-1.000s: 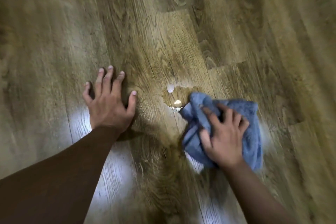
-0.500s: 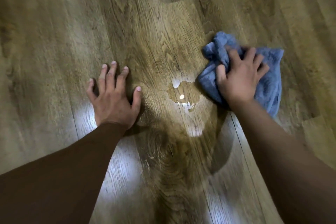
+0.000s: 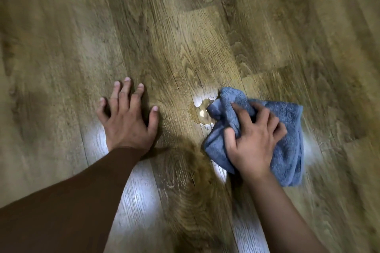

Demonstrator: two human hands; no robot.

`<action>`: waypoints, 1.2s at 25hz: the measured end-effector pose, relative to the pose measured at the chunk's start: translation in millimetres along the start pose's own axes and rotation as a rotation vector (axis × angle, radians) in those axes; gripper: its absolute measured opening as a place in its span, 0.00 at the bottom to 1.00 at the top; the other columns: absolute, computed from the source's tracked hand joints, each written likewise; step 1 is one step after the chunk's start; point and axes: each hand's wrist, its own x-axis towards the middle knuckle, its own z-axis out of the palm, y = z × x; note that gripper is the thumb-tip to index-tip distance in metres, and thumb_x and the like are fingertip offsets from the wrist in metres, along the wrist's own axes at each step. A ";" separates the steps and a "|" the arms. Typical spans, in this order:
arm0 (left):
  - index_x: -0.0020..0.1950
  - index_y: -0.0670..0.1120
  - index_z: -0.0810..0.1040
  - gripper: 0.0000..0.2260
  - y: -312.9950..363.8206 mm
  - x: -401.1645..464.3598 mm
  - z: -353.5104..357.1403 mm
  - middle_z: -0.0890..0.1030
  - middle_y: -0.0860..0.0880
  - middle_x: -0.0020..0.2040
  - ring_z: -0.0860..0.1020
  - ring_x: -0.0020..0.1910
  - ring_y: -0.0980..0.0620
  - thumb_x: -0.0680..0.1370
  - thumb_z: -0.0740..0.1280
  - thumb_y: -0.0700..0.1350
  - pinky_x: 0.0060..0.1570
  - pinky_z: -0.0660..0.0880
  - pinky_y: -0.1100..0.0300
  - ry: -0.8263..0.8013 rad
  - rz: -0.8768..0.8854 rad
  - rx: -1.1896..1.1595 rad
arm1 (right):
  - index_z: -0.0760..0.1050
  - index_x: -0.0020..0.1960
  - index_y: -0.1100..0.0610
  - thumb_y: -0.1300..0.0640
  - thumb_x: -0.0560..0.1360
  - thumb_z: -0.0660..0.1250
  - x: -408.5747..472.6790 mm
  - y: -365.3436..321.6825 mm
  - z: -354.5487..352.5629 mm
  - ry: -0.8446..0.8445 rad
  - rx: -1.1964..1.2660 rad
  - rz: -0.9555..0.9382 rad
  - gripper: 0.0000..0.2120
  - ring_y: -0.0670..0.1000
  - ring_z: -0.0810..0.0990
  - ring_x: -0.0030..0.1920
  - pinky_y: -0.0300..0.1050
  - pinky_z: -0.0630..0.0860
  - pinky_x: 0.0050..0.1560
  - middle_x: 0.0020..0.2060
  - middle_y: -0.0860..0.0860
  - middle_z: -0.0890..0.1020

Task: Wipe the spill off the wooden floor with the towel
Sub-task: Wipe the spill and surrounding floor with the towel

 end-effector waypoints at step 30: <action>0.78 0.50 0.67 0.28 -5.1 -1.4 6.0 0.61 0.48 0.82 0.53 0.82 0.48 0.80 0.56 0.61 0.76 0.50 0.36 0.034 0.010 -0.040 | 0.76 0.64 0.47 0.40 0.70 0.59 70.8 -31.3 9.7 0.064 -0.067 0.170 0.25 0.64 0.69 0.62 0.64 0.60 0.64 0.62 0.60 0.73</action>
